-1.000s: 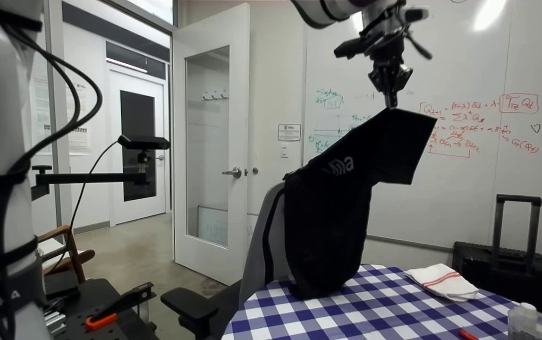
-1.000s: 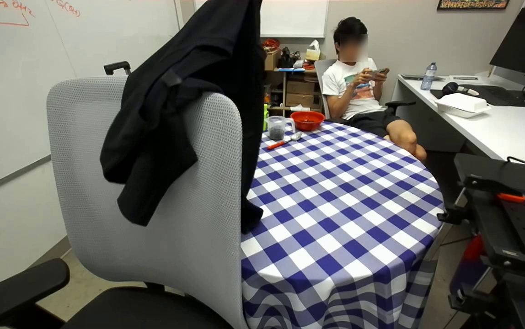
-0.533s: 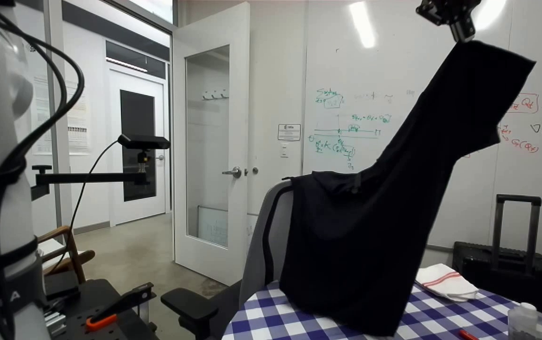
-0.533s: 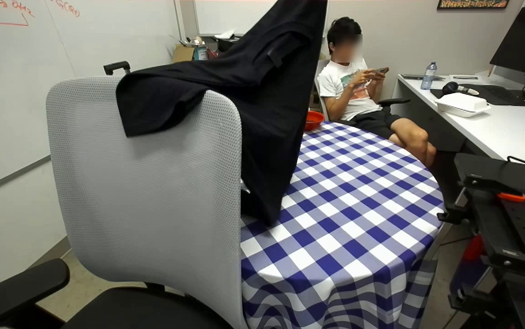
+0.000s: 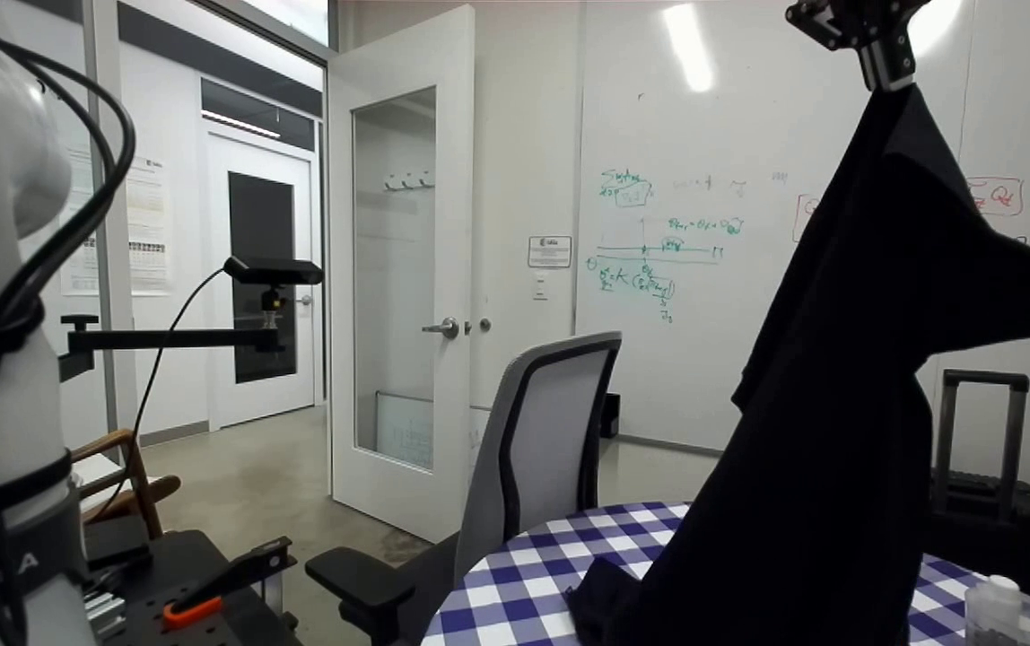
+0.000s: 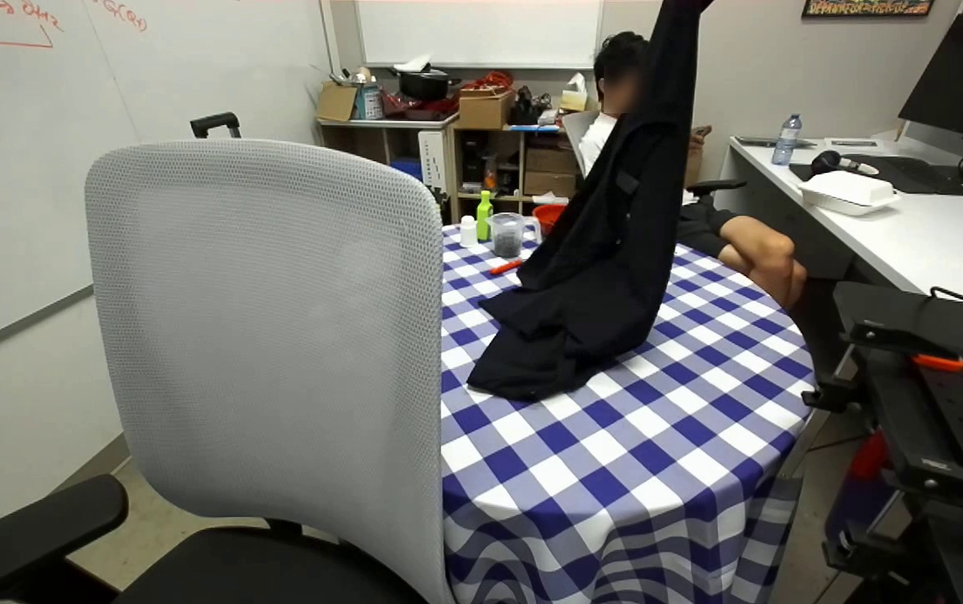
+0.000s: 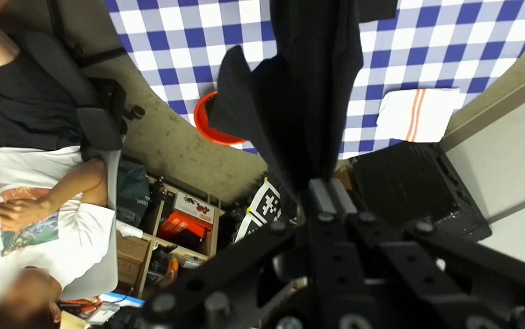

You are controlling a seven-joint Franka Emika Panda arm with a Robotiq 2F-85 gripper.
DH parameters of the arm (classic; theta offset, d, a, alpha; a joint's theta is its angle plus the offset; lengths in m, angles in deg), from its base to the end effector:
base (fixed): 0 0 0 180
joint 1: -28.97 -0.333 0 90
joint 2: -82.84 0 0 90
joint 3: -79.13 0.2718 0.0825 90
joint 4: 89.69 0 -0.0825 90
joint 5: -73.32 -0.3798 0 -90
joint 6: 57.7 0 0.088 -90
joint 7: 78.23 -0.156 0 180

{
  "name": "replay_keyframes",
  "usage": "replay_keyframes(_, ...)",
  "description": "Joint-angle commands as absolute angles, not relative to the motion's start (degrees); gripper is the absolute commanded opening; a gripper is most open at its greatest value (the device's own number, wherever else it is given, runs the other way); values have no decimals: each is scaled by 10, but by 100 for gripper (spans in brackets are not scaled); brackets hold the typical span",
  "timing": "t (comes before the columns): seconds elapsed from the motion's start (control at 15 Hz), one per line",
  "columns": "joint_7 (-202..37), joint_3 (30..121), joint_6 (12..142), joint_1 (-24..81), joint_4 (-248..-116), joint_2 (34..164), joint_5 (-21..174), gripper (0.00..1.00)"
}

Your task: Put the black cloth on the table

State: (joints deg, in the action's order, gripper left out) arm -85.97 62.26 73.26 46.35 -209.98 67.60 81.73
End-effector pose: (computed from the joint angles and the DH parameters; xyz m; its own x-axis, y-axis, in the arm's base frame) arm 0.4424 -0.3199 0.4896 0.7088 -0.5582 0.4313 -0.6213 -0.7835 0.0069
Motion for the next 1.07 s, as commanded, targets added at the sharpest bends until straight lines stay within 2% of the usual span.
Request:
replay_keyframes(0.0,-839,622,713,471,-2127,646,813,2)
replay_keyframes(0.07,-841,623,704,474,-2129,643,815,2)
replay_keyframes(0.13,-839,623,692,473,-2131,638,810,28)
replay_keyframes(0.2,-839,624,686,473,-2134,635,809,28)
replay_keyframes(0.27,-839,624,679,473,-2135,633,809,32)
replay_keyframes(0.6,-835,623,662,471,-2137,625,806,67)
replay_keyframes(0.87,-743,617,638,434,-2161,628,738,95)
replay_keyframes(0.93,-730,624,638,424,-2176,629,723,100)
replay_keyframes(1.0,-716,629,638,413,-2190,632,709,100)
